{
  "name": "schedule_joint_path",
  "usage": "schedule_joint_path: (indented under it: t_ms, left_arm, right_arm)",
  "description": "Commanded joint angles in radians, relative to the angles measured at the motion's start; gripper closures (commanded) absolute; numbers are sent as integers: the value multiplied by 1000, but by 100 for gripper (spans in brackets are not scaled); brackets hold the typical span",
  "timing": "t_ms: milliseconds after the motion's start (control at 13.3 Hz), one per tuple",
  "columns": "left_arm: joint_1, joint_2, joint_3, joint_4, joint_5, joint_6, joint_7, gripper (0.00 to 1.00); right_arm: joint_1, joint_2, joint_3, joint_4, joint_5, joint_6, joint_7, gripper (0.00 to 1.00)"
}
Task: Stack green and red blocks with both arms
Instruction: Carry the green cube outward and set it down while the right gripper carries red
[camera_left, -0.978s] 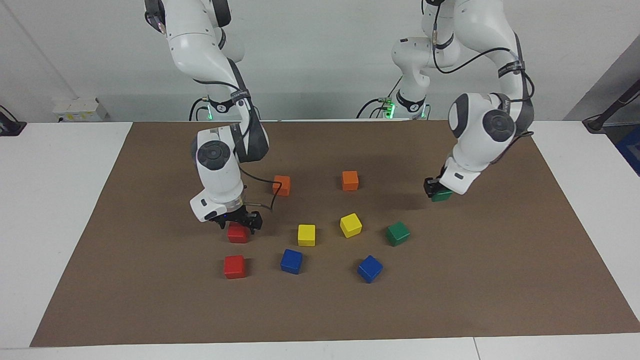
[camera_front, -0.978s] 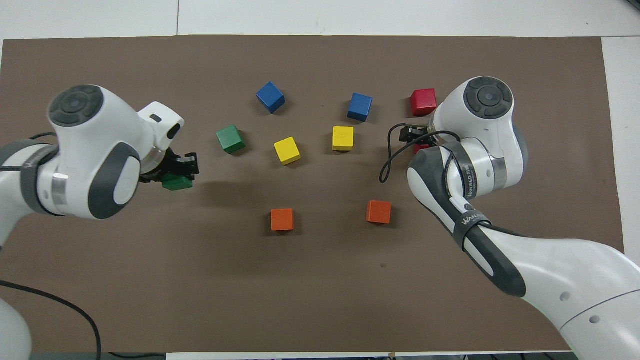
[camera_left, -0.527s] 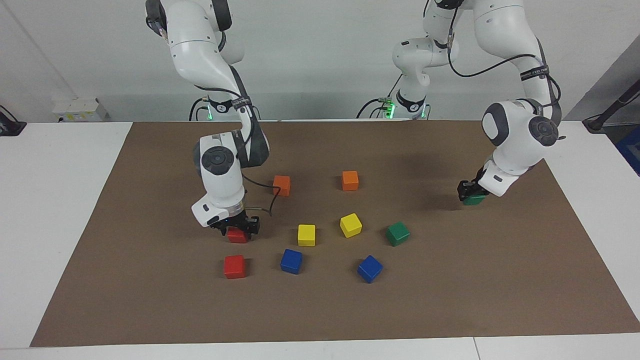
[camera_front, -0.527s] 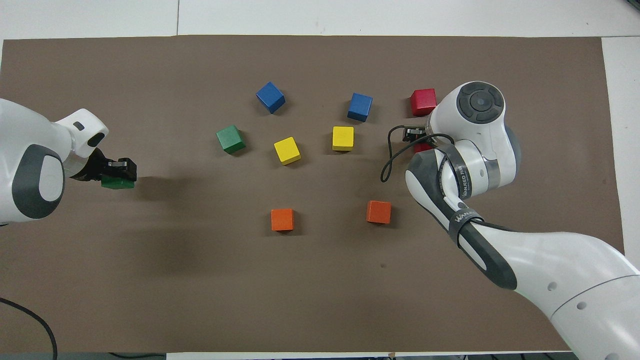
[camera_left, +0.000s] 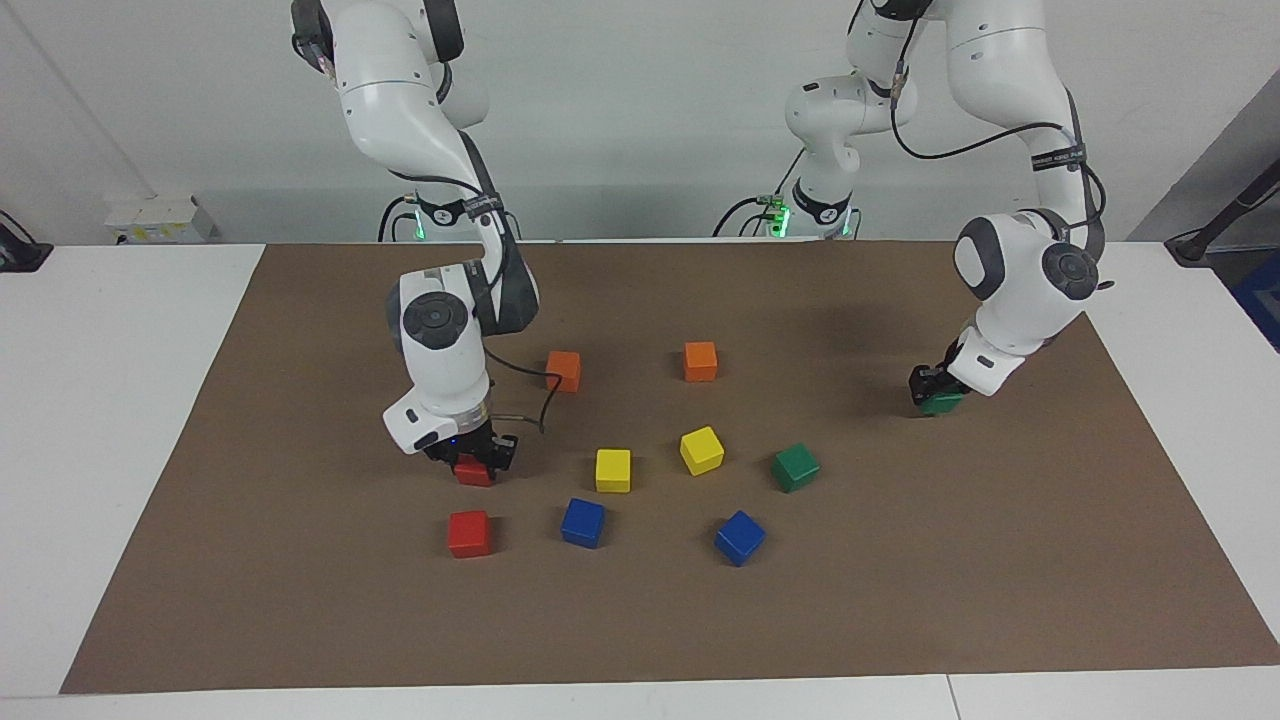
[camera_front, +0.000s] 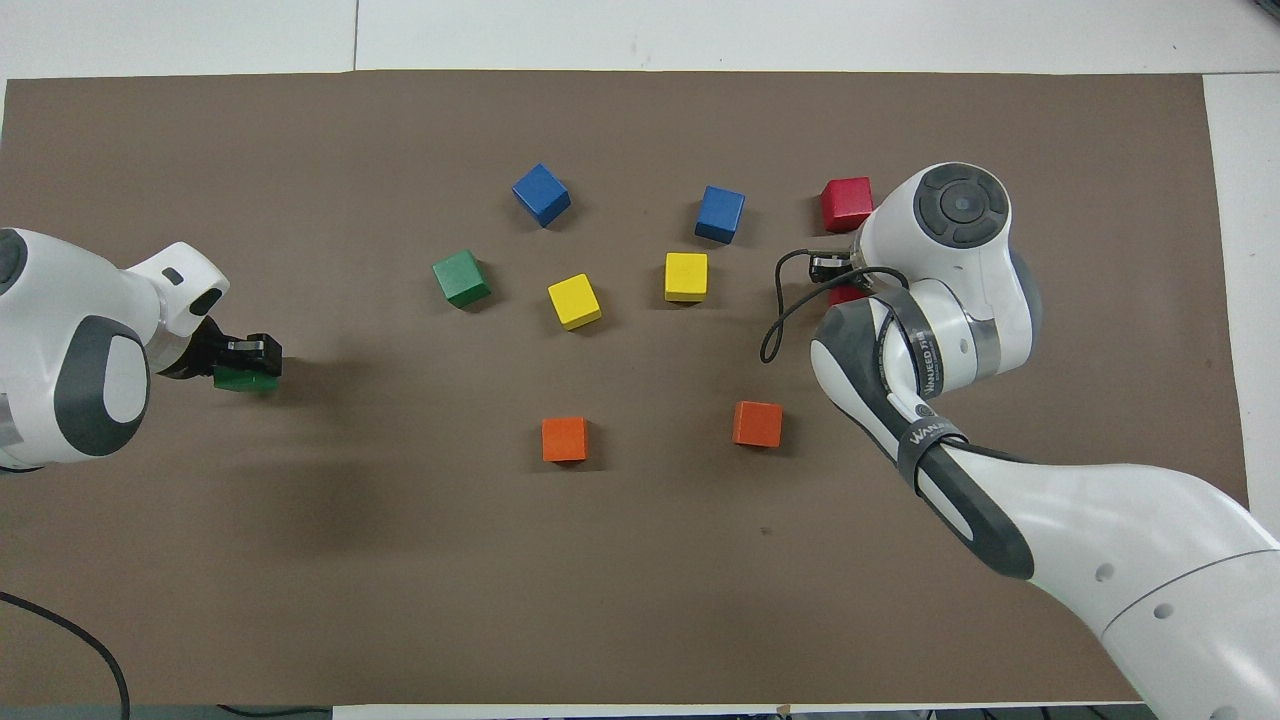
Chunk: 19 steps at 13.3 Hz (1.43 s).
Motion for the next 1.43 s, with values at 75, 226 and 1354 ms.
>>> schedule_joint_path:
  t_ms: [75, 226, 1354]
  left_arm:
    - [14, -8, -10, -50, 17, 68, 10, 100]
    - [16, -8, -10, -50, 17, 71, 10, 100]
    - [-105, 67, -8, 267, 16, -130, -297, 0]
  right_arm:
    - [-101, -76, 10, 26, -4, -104, -278, 100]
    - [-173, -116, 10, 24, -4, -137, -403, 100]
    - [-320, -80, 13, -132, 24, 133, -408, 100]
